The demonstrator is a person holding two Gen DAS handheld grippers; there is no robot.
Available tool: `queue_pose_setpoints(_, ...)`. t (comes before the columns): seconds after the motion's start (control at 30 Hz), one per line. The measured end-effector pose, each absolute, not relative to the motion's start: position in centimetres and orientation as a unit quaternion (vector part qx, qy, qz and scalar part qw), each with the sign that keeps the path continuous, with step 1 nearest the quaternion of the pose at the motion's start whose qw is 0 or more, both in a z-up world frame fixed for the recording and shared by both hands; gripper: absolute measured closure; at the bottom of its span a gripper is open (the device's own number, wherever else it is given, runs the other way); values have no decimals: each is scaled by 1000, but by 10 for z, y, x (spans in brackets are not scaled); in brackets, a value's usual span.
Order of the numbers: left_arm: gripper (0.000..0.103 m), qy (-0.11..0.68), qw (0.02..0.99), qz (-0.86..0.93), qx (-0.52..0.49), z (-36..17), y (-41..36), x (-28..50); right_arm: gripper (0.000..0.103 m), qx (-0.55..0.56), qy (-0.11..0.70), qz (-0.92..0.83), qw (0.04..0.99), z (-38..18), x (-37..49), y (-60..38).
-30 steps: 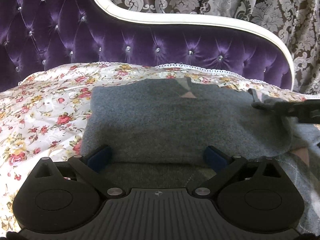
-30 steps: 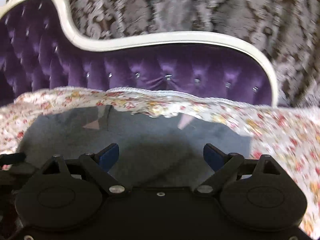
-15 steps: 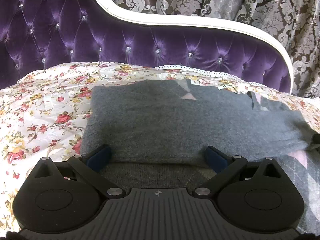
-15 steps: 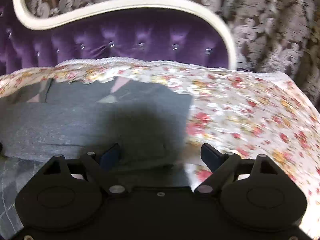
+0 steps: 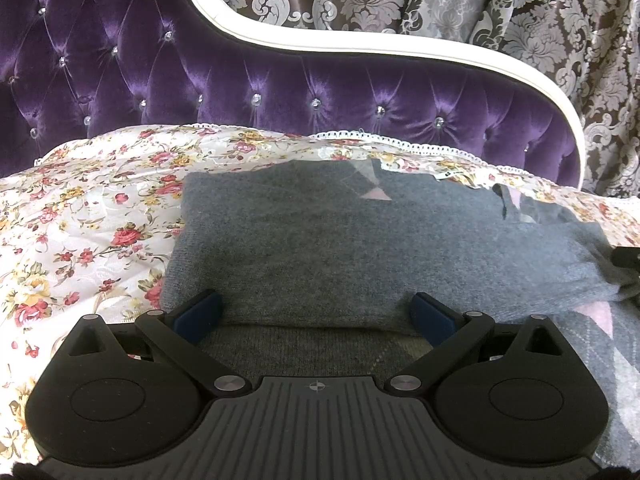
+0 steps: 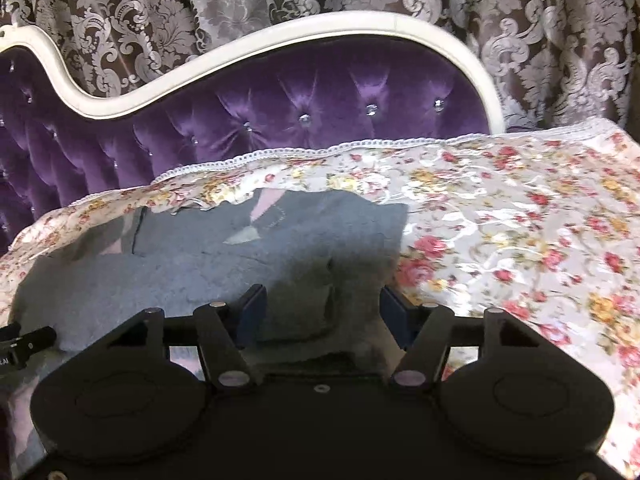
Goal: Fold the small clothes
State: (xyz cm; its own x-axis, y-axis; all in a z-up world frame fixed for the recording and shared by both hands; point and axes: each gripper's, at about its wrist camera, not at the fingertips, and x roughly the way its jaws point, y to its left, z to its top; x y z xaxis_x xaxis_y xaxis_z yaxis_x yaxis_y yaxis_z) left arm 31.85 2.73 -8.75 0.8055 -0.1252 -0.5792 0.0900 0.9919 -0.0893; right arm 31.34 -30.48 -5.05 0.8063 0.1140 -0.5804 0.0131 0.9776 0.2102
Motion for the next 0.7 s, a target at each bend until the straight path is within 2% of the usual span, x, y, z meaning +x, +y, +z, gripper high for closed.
queue_pose_setpoints(0.1,1,311,948,-59,-27,-85,26,319,38,100,312,33,944,-53,320,-303)
queue_pose_setpoints(0.2,1,316,946,-70,-34,-82,29,319,47,98,320,48,941,-56,325,-300)
queue_pose_setpoints(0.23,1,319,944,-77,-36,-80,31,319,53,96,324,53,940,-57,327,-298)
queue_pose_setpoints(0.3,1,329,940,-88,-32,-77,34,319,72,88,332,64,937,-60,329,-295)
queue_pose_setpoints(0.33,1,333,938,-93,-30,-75,37,319,91,84,334,71,936,-60,328,-293)
queue_pose_setpoints(0.57,1,320,945,-60,-37,-51,59,335,93,70,296,63,951,-40,320,-297)
queue_pose_setpoints(0.7,1,345,938,0,-44,-58,76,360,93,86,321,55,941,-53,330,-308)
